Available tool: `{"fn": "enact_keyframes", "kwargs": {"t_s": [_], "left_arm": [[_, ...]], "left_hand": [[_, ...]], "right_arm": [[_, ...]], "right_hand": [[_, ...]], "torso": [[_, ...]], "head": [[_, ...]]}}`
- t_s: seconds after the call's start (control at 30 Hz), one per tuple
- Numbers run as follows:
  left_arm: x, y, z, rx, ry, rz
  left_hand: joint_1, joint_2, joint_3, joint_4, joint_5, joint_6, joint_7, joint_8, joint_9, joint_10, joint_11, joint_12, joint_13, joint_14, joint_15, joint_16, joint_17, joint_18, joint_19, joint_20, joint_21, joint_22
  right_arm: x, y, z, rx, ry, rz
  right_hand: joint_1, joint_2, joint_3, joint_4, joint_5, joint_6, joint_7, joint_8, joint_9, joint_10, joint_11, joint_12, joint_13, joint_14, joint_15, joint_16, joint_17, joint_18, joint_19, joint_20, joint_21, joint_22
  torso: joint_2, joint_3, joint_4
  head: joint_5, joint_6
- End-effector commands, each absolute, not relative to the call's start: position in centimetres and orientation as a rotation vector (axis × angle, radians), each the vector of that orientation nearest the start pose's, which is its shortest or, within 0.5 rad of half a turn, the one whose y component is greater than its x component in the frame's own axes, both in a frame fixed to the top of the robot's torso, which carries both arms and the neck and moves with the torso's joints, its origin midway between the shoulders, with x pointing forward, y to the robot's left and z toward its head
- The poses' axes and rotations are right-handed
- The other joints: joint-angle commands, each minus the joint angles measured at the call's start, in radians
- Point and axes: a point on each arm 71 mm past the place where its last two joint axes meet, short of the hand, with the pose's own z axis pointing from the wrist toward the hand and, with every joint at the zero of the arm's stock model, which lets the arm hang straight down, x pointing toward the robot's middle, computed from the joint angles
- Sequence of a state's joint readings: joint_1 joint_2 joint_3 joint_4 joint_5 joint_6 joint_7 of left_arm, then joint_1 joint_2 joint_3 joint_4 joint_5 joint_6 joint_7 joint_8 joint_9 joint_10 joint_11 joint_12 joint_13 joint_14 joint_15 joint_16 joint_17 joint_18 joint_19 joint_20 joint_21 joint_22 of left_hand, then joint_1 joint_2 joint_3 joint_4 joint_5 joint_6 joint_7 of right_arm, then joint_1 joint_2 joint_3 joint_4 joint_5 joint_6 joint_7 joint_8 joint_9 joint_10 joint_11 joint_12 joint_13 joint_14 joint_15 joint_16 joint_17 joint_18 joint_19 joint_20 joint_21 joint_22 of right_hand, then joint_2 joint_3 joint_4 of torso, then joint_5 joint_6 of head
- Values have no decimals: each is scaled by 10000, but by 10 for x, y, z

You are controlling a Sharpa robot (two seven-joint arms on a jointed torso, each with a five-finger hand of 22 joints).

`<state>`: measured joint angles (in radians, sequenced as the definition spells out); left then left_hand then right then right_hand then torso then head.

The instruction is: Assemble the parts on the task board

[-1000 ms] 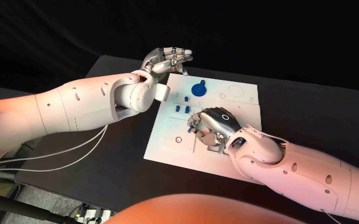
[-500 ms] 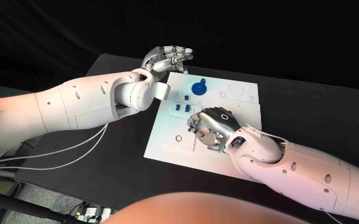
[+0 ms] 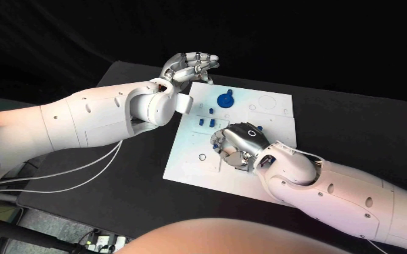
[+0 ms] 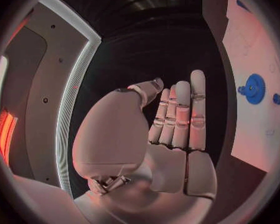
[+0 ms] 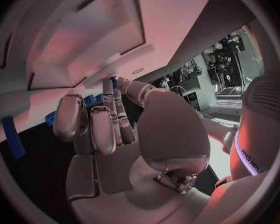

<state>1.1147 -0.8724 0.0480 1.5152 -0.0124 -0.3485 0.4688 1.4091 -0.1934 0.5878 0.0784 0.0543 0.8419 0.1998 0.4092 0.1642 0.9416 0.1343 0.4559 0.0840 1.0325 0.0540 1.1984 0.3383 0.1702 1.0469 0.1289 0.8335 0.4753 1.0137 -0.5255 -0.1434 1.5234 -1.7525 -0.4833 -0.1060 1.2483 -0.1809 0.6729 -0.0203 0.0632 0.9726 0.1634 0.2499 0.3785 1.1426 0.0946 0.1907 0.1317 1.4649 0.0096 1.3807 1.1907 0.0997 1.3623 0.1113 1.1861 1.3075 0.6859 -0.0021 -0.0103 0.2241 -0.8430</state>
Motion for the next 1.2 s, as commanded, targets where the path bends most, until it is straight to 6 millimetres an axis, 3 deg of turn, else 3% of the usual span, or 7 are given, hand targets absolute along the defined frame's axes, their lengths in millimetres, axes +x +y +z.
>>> {"fn": "enact_keyframes", "kwargs": {"t_s": [0.03,0.37,0.53,0.7,1.1,1.2], "left_arm": [[488,229,-182,-11287,12829,-15567],[488,230,-182,-11295,12836,-15553],[488,230,-182,-11304,12845,-15539],[488,231,-182,-11312,12859,-15531],[488,233,-182,-11331,12878,-15502],[489,233,-183,-11334,12886,-15501]], "left_hand": [[-88,1,-8,-52,22,-84,13,32,10,-75,-18,33,15,-61,-27,59,-9,142,-24,68,-69,-14],[-96,10,-10,-54,22,-94,17,46,15,-93,-14,43,18,-67,-23,61,-13,141,-25,71,-71,-15],[-100,10,-11,-55,22,-99,18,51,17,-106,-12,45,18,-69,-22,62,-14,141,-26,72,-72,-16],[-103,10,-13,-58,21,-106,18,58,20,-120,-9,47,19,-72,-20,64,-16,141,-26,73,-73,-17],[-103,10,-13,-58,21,-106,18,58,20,-120,-9,47,19,-72,-20,64,-16,141,-26,73,-73,-17],[-103,10,-13,-58,21,-106,18,58,20,-120,-9,47,19,-72,-20,64,-16,141,-26,73,-73,-17]], "right_arm": [[392,-36,-280,-5308,16233,8979],[392,-41,-277,-4946,15973,8920],[390,-49,-272,-4569,15624,9011],[390,-58,-262,-4247,15302,9088],[414,-103,-217,-3181,15315,8547],[421,-116,-207,-3008,15513,8316]], "right_hand": [[-108,7,-66,-6,52,-70,28,-43,-27,-64,9,-64,-63,247,41,-28,-18,-110,-26,21,-39,442],[-230,-93,-163,44,98,-175,80,-121,-69,-198,67,-156,-111,215,89,-71,-101,-92,-65,69,-124,408],[-319,-223,-270,82,87,-433,201,-304,-161,-566,196,-301,-205,134,197,-167,-278,-45,-200,157,-382,285],[-318,-285,-354,82,46,-545,184,-383,-201,-820,225,-339,-256,-6,231,-371,-641,49,-443,203,-815,58],[-334,-355,-454,91,32,-604,162,-425,-223,-907,219,-303,-276,-42,231,-417,-722,80,-517,218,-957,-11],[-329,-360,-465,89,38,-611,153,-430,-225,-922,216,-299,-280,-38,230,-405,-699,77,-510,220,-944,-3]], "torso": [[-3,-5,-5],[-4,0,7],[-9,3,-9],[-10,5,-18],[-45,-2,-90],[-53,7,-111]], "head": [[-7,-9],[-10,-7],[-21,27],[-58,73],[-327,325],[-481,400]]}}
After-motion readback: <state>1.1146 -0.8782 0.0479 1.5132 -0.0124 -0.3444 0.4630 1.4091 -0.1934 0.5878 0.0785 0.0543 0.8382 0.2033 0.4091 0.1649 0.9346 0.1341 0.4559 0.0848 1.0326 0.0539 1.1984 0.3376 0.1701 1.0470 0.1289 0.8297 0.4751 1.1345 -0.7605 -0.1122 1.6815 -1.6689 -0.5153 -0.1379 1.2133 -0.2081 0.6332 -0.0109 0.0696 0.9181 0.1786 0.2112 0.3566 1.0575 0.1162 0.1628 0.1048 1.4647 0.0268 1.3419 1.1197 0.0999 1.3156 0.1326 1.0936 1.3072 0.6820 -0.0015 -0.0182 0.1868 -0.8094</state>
